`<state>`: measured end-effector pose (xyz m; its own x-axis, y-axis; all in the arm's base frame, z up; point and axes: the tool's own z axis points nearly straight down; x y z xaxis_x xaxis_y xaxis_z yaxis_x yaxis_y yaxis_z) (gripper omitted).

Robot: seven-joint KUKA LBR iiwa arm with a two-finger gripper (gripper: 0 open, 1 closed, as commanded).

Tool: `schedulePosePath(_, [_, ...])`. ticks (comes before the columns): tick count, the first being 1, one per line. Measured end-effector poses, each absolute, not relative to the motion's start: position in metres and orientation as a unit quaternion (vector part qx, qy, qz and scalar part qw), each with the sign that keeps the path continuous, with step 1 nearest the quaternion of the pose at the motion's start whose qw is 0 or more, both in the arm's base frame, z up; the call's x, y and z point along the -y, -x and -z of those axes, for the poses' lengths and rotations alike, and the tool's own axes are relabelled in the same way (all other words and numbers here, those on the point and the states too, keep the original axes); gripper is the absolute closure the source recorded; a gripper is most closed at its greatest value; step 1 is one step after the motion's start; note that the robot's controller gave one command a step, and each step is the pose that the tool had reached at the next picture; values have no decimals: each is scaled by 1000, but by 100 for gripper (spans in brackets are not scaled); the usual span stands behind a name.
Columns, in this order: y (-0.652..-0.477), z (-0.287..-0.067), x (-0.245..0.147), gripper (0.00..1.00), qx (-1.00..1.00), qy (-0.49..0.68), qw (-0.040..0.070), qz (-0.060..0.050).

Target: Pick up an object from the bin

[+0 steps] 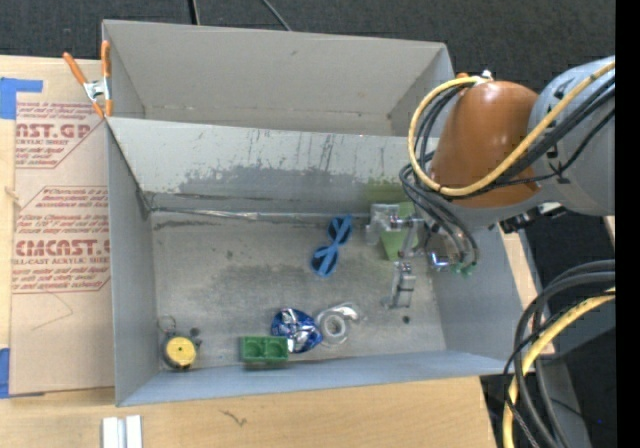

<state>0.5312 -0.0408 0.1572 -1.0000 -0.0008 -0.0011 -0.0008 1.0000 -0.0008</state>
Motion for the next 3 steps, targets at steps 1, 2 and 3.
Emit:
schedulePosePath(1, [-581, -135, -22, 0, -992, 126, 2, -1])
schedulePosePath(2, [-591, -68, -11, 0, -957, 290, -1, -1])
schedulePosePath(3, [-592, -70, -11, 100, -957, 290, 1, -1])
